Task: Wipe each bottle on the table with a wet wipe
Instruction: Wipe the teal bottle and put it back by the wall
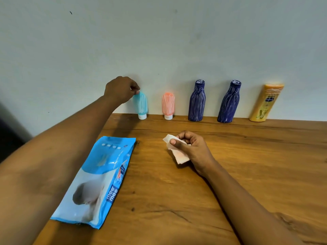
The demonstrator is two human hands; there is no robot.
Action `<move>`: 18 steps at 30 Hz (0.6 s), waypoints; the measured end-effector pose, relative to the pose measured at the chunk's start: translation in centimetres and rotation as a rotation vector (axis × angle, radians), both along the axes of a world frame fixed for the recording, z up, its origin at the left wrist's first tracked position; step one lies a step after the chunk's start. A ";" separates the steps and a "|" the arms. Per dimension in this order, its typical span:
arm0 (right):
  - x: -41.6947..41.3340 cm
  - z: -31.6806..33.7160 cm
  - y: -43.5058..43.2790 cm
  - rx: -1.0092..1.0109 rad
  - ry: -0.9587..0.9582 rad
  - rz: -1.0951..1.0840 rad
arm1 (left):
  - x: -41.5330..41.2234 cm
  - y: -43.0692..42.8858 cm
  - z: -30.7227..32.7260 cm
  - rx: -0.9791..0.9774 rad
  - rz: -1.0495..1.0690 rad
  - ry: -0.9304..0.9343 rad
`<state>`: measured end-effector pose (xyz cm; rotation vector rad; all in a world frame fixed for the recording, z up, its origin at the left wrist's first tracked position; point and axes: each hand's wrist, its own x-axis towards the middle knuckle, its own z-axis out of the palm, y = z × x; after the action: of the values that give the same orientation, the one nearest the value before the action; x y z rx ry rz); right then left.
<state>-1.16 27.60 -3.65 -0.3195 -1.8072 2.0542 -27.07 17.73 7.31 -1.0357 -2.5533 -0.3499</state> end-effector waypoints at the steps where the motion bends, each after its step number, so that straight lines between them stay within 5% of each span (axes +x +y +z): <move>1: 0.1 0.0 0.0 -0.035 0.012 0.009 | -0.1 0.0 0.0 -0.008 0.007 0.000; 18: 0.6 -0.4 0.2 -0.020 0.014 -0.097 | 1.9 -1.0 1.2 -0.028 0.087 -0.115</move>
<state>-0.53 27.78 -4.01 -0.3903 -1.7293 2.0037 -25.18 16.74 8.51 -0.9361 -2.7034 -0.3603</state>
